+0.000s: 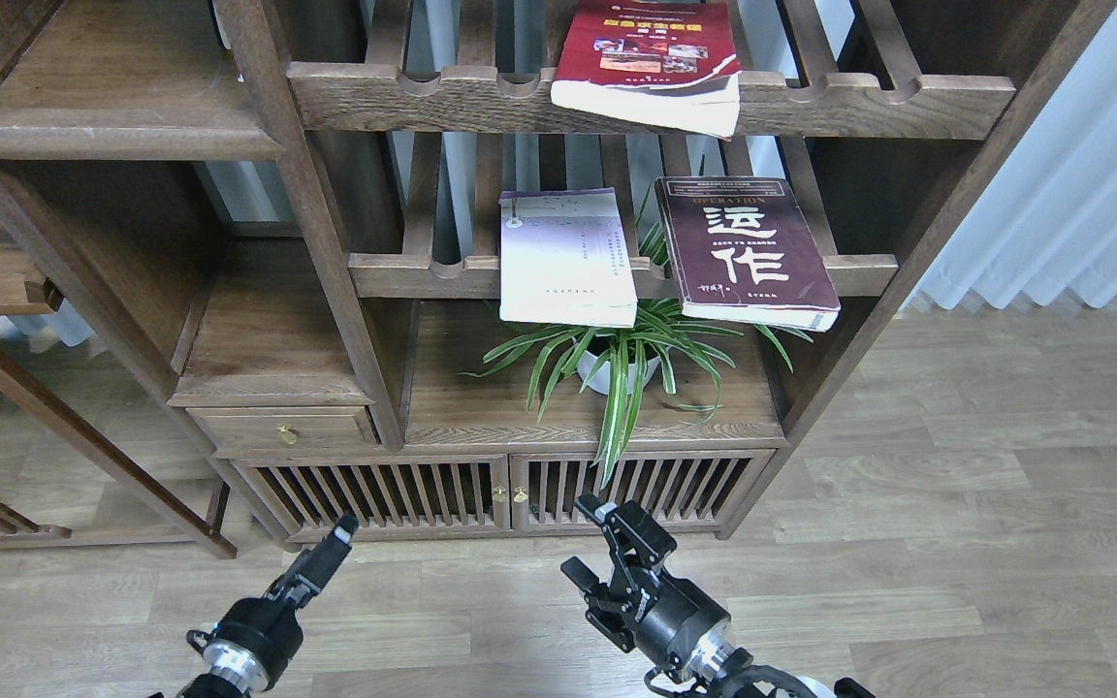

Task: Organize books on shelf

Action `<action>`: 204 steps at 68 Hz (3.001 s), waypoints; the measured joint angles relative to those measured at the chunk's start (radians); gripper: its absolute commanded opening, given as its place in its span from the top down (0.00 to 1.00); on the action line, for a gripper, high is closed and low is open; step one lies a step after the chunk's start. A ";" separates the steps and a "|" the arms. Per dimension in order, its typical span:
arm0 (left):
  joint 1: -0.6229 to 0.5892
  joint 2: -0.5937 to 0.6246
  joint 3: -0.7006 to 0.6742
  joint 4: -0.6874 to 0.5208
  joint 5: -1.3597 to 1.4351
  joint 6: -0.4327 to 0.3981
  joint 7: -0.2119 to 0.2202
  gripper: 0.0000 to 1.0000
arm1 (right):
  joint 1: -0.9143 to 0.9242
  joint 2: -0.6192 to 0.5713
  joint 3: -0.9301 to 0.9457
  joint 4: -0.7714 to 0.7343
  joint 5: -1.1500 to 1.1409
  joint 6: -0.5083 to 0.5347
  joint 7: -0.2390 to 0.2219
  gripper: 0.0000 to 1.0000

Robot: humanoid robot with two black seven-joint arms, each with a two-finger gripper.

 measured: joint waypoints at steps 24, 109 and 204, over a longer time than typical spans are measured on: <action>0.003 0.003 -0.061 -0.015 0.000 0.000 0.000 0.00 | 0.060 0.000 0.000 0.014 -0.003 0.013 -0.001 0.00; 0.021 -0.045 -0.058 -0.008 0.014 0.000 0.002 0.00 | 0.148 0.000 -0.026 -0.232 -0.177 0.235 -0.014 0.00; 0.018 0.075 -0.073 -0.011 0.003 0.000 0.008 0.00 | 0.473 -0.005 0.289 -0.484 -0.041 0.197 0.221 0.33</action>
